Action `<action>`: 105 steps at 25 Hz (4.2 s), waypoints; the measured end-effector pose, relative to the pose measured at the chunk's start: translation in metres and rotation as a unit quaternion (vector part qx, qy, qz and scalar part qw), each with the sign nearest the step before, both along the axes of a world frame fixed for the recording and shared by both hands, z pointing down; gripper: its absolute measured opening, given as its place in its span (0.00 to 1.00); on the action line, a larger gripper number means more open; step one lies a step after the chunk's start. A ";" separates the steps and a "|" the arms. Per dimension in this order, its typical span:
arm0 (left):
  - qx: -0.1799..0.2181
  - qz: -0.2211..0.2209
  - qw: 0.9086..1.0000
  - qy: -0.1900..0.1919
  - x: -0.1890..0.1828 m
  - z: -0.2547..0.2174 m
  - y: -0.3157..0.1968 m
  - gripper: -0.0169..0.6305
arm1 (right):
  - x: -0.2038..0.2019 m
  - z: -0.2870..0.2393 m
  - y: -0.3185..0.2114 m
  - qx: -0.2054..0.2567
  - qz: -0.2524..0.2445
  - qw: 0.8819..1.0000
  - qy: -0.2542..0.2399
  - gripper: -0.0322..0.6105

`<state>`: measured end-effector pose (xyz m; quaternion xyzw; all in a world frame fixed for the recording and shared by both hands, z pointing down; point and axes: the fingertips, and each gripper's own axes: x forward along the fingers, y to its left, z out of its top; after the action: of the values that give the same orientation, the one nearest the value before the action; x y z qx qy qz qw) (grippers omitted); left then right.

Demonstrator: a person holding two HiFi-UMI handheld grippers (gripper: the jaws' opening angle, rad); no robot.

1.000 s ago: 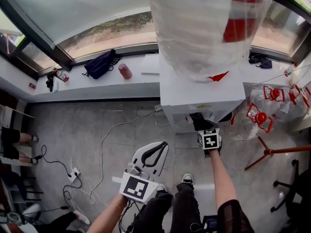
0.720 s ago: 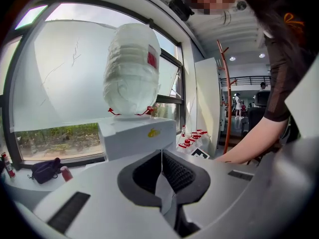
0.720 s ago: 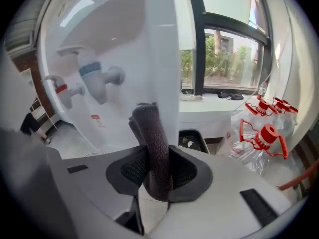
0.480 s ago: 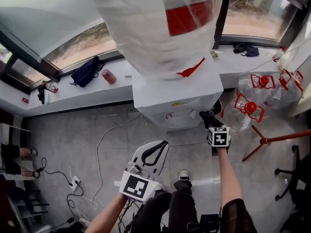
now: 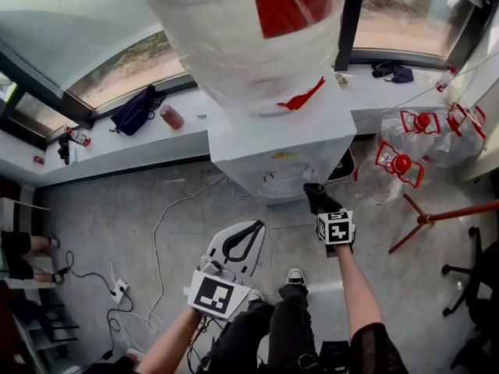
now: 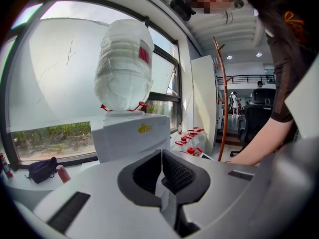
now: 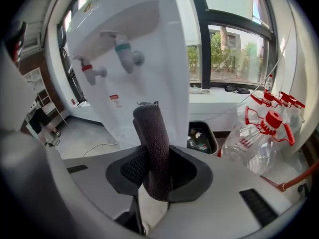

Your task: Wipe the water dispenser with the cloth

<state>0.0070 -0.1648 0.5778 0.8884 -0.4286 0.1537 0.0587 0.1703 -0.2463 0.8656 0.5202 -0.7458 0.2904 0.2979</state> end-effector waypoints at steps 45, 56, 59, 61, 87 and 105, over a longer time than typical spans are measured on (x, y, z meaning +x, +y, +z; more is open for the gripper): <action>-0.028 0.005 0.999 -0.040 0.015 0.080 0.015 0.06 | 0.096 0.073 -0.026 -0.008 0.085 0.996 0.037 0.22; -0.025 0.018 0.999 -0.015 0.024 0.009 0.023 0.06 | 0.089 -0.027 0.016 0.007 0.074 0.997 0.003 0.22; -0.020 0.015 1.000 -0.007 0.015 -0.019 0.030 0.06 | 0.077 -0.074 0.035 0.017 0.064 0.998 -0.018 0.22; -0.016 0.016 1.000 -0.007 0.006 -0.037 0.036 0.06 | 0.067 -0.107 0.050 0.023 0.058 0.998 -0.033 0.22; 0.026 -0.018 0.999 0.039 -0.116 -0.196 0.202 0.06 | -0.084 -0.430 0.249 0.141 -0.055 0.985 -0.084 0.23; 0.045 -0.076 0.993 0.083 -0.161 -0.229 0.239 0.06 | -0.116 -0.469 0.285 0.175 -0.073 0.977 -0.094 0.22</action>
<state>-0.1542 0.0738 0.3485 0.8645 -0.4953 0.0548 0.0658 0.0539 0.0390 0.3967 0.4790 -0.8455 0.1807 0.1517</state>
